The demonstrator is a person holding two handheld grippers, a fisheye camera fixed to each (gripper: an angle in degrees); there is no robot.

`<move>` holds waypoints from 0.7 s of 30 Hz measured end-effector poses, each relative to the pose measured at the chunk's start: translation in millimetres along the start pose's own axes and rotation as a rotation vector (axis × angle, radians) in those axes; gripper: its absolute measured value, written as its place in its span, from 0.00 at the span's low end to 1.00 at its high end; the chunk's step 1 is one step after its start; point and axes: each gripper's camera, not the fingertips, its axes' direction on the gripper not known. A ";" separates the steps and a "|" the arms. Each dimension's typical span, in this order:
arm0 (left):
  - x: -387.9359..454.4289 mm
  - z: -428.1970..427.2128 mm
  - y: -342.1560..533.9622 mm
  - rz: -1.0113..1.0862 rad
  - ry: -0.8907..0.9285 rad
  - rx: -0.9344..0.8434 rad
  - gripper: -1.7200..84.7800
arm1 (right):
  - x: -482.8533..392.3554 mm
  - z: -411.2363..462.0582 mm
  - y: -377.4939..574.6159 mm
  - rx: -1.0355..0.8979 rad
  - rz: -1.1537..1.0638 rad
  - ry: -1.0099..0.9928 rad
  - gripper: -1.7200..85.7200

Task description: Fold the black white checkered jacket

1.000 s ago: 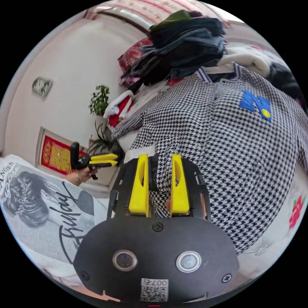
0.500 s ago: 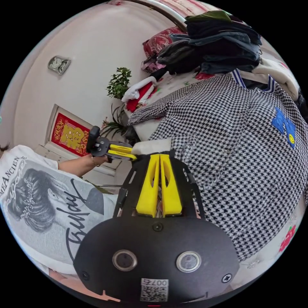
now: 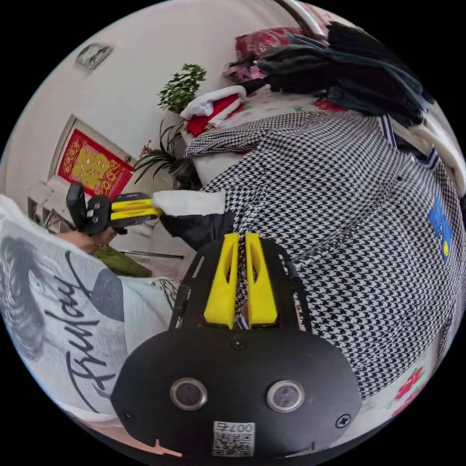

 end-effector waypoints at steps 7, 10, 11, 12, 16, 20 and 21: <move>39.6 72.0 21.5 0.174 -0.127 -0.320 0.01 | 5.4 40.3 67.6 -0.146 -0.001 0.073 0.06; 17.1 72.2 22.5 0.059 -0.004 -0.341 0.01 | 24.3 29.5 69.2 -0.107 0.100 -0.011 0.08; 11.2 70.2 21.3 0.032 0.017 -0.337 0.02 | 26.4 25.2 66.6 -0.100 0.110 -0.019 0.09; -0.3 64.1 17.6 -0.015 0.050 -0.311 0.02 | 26.1 22.5 65.2 -0.086 0.107 -0.015 0.10; -23.5 43.3 -17.8 -0.001 0.116 -0.158 0.09 | 30.5 13.8 39.2 0.018 0.091 0.039 0.13; -12.0 49.3 -52.7 0.271 0.061 -0.160 0.11 | 56.7 43.7 0.9 -0.061 0.127 -0.020 0.14; -7.9 55.5 -55.0 0.367 0.021 -0.177 0.11 | 57.6 43.7 -1.1 -0.053 0.124 -0.006 0.14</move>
